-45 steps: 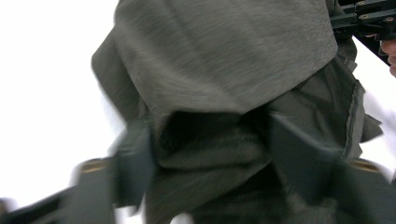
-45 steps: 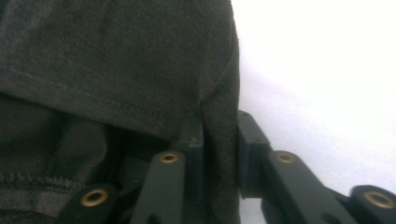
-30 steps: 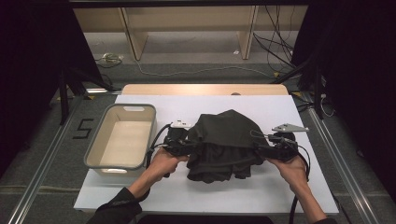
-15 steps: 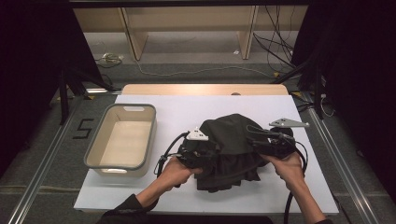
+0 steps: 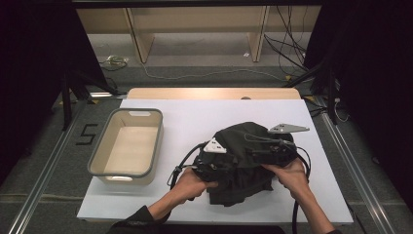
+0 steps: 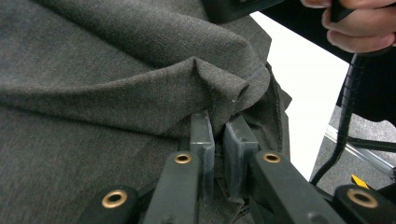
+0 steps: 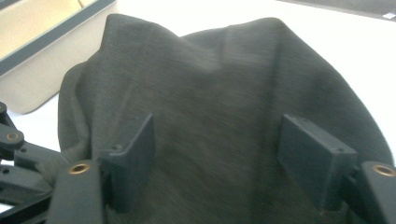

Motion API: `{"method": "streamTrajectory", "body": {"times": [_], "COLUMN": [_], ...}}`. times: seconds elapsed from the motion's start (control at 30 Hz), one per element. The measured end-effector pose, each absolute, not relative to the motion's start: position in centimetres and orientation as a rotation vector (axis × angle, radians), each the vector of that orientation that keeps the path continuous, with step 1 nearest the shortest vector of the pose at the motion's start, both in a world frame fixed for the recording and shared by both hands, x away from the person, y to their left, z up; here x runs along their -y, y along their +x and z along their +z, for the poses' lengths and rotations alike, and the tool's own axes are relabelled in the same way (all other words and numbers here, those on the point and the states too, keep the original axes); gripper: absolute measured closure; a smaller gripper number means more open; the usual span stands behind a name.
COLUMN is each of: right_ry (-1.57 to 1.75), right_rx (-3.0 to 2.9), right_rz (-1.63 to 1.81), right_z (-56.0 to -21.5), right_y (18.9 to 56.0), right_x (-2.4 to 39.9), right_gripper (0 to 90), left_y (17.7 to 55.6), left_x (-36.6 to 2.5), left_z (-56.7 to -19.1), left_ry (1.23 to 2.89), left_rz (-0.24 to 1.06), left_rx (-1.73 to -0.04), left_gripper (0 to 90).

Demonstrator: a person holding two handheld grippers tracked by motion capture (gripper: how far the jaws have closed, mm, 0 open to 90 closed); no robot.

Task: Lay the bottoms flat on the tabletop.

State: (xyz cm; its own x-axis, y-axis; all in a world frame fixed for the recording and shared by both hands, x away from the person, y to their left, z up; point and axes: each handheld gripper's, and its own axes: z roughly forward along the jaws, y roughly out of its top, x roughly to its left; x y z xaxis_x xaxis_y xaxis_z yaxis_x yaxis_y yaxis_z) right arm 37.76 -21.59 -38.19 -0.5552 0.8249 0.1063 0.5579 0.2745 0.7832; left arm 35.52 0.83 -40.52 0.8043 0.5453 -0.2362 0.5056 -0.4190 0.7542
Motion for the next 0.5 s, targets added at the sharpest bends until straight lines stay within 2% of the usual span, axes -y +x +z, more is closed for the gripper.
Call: {"method": "streamTrajectory", "body": {"times": [0.1, 0.23, 0.27, 0.33, 0.5], "right_ry": [1.254, 1.231, 1.225, 1.216, 1.229], "right_rx": [-2.242, -2.25, -2.249, -2.251, -2.207], "right_rz": [1.148, 1.127, 1.133, 1.143, 1.141], "right_z": [-38.4, -38.8, -38.8, -38.5, -38.1], "right_y": [37.8, 37.7, 37.6, 37.5, 37.1], "right_x": [21.3, 21.4, 21.6, 21.8, 23.3], "right_gripper": [48.0, 79.4, 84.2, 87.0, 87.7], "left_y": [35.4, 35.5, 35.6, 35.6, 35.6], "left_x": [-0.7, -0.7, -0.9, -1.1, -2.4], "left_z": [-40.7, -41.1, -41.1, -40.9, -39.4], "left_ry": [2.1, 2.101, 2.101, 2.104, 2.094], "left_rz": [0.058, 0.045, 0.036, 0.018, 0.05], "left_rx": [-0.767, -0.775, -0.775, -0.757, -0.73], "left_gripper": [82.6, 80.7, 79.4, 74.2, 52.7]}}
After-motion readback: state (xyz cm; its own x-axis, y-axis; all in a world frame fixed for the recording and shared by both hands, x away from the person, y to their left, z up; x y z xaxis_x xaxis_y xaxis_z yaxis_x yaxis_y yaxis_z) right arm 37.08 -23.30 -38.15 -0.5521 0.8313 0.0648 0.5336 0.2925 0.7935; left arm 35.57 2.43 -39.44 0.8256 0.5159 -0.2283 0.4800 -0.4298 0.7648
